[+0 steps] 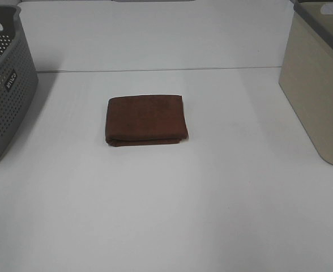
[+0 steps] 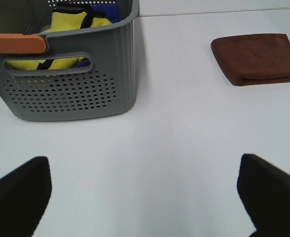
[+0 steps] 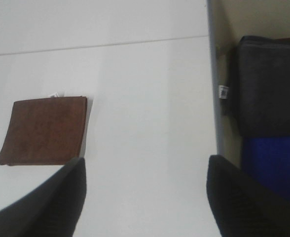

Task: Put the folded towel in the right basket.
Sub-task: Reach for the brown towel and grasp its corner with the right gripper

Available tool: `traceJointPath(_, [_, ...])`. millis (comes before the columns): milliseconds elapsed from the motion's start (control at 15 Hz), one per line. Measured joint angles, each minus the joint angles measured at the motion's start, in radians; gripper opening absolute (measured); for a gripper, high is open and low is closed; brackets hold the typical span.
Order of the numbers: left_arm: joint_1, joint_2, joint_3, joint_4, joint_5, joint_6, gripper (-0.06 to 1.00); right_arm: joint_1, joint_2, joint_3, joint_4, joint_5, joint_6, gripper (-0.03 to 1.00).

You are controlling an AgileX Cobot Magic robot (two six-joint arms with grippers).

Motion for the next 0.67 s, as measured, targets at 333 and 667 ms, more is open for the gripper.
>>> traceJointPath(333, [0.000,0.000,0.000,0.000,0.000,0.000,0.97,0.064,0.477,-0.445,0.199,0.151,-0.068,0.66])
traceJointPath(667, [0.000,0.000,0.000,0.000,0.000,0.000,0.97,0.195,0.742,-0.554,0.267,0.261,-0.085,0.66])
